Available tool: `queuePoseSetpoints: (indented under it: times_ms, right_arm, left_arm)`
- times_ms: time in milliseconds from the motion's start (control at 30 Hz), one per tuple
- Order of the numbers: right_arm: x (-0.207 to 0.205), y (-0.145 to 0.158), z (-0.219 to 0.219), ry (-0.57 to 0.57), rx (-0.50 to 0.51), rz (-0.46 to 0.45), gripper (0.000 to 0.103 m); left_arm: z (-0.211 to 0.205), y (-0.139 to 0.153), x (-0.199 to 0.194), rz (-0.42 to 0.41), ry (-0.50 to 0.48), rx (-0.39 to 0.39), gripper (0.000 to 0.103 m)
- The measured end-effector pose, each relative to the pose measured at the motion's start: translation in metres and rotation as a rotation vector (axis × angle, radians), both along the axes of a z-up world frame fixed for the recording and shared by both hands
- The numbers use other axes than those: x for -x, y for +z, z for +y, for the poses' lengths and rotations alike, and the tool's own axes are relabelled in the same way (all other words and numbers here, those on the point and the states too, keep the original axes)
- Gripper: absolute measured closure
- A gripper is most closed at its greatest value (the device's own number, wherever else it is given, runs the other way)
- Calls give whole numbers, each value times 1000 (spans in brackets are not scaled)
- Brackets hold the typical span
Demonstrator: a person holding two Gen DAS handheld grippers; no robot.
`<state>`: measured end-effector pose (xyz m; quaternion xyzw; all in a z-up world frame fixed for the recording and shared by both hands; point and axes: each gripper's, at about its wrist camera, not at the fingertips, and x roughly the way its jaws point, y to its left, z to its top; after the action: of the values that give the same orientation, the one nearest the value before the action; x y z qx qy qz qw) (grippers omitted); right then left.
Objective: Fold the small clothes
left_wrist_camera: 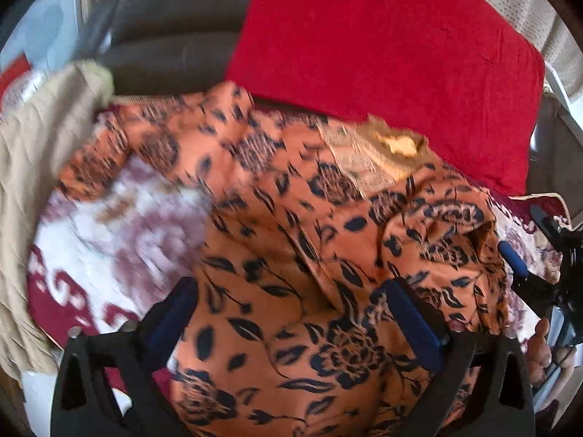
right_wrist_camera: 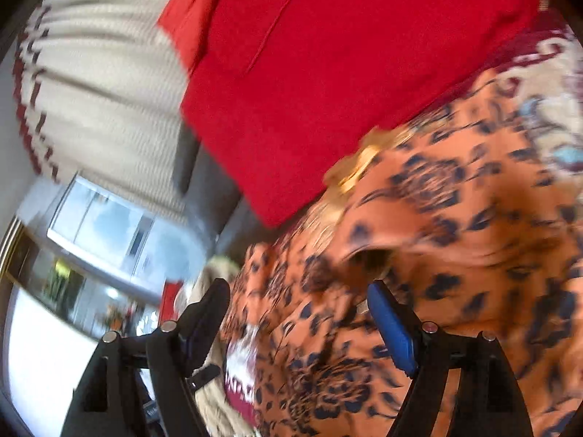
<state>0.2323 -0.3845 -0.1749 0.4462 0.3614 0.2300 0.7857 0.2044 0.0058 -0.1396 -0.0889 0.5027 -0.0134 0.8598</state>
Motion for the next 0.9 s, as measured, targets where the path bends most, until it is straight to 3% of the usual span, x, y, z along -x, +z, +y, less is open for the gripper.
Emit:
queuePoseSetpoints:
  times_ms: [133,333,367,433,533,600,733,833,900]
  right_arm:
    - [-2,-3,-20,-52,35,-7,23]
    - [-12,-4,-10,-49,71,-19,23]
    - [-15,-1,-7,-47,86,-25,23]
    - [-15,1,-11,-59,98,-30,23]
    - [-19,1,-20,-92,93,-26,23]
    - [-22,-1,-28,-120,92,-18,23]
    - [-30,-4,-34,-144,109,7,23]
    - [-38,-4,-36,-161,113,25,23]
    - [-42,-6,-38,-170,111,42,23]
  left_arm:
    - [-8,-24,-6,82,-11,66,13]
    - [-29,-46,-35,123,-55,125,15]
    - [-31,-50,-42,130,-65,130,22]
    - [-33,-58,-55,168,-75,154,73]
    - [-30,-58,-70,174,-78,205,94]
    - [-31,-41,-78,111,-103,170,95]
    - [-35,15,-104,-21,-171,-19,95]
    - [-36,42,-123,-71,-198,-170,96]
    - [-34,50,-133,-73,-214,-225,96]
